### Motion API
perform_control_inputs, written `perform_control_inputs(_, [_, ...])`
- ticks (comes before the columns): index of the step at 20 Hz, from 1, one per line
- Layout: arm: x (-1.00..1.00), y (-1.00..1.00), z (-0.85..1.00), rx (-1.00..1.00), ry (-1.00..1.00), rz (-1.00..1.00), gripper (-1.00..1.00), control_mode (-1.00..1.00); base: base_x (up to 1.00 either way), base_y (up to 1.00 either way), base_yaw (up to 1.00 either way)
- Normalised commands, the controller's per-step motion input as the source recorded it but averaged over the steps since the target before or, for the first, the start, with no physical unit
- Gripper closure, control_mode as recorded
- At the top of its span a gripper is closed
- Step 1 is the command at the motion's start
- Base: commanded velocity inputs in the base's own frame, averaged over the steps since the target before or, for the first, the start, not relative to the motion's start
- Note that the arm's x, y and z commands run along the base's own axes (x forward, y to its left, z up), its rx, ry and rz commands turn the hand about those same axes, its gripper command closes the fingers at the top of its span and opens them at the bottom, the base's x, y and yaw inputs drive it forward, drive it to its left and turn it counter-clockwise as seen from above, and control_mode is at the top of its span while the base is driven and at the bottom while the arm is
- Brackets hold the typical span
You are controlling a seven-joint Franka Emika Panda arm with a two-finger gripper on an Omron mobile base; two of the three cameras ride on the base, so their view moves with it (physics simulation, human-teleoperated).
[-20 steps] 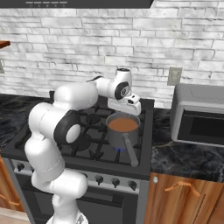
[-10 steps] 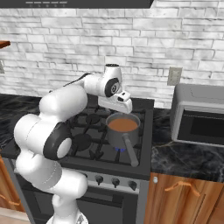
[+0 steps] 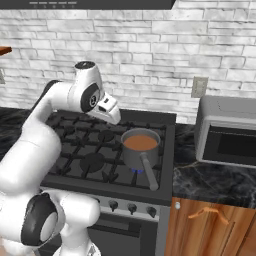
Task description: Pick up the sugar cube(s) and place them in the saucepan with hot chocolate.
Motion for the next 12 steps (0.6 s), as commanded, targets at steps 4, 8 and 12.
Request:
perform_control_inputs(4, [-1.00,0.75,0.63,0.00,-0.30,0.00,-1.00,-1.00,0.00,0.00,0.00])
perform_control_inputs(8, [-0.95,0.51,0.36,-0.01,-0.20,0.00,-1.00,-1.00,0.00,0.00,0.00])
perform_control_inputs(12, [-0.77,0.37,0.17,-0.02,-0.07,0.00,-1.00,-1.00,0.00,0.00,0.00])
